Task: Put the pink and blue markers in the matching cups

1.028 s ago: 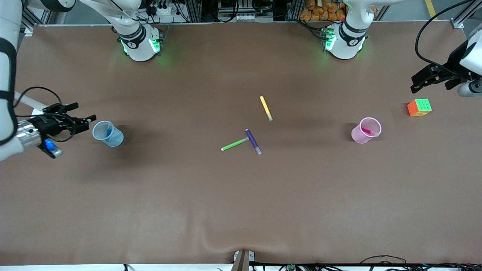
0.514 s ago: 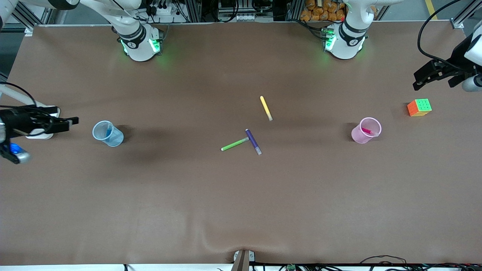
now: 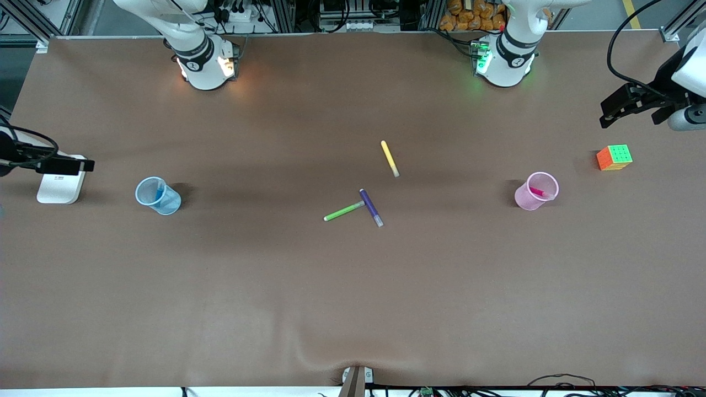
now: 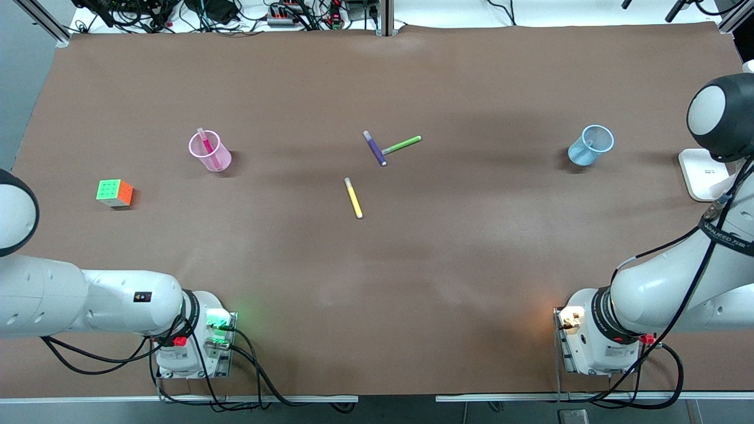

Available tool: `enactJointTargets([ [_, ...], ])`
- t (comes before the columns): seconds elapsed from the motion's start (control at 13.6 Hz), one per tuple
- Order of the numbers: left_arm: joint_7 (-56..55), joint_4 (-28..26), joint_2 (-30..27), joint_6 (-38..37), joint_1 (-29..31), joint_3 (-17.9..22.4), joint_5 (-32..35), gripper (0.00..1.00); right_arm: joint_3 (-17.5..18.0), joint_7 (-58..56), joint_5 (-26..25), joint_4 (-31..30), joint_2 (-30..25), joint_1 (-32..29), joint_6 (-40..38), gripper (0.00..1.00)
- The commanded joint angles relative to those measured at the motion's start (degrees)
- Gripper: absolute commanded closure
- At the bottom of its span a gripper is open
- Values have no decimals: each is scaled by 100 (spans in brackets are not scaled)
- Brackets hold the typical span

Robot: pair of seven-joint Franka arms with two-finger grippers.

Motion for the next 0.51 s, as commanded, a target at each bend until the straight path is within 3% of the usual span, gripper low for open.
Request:
enactJointTargets([
  [0.0,42,25,-97,-120,32,-5,-24,0,28,-148,-225,-23,-381,167,-22,0],
  [0.44,16,8,-88,-129,15,-14,-24,0,28,-491,-568,-488,-934,361,346,0],
])
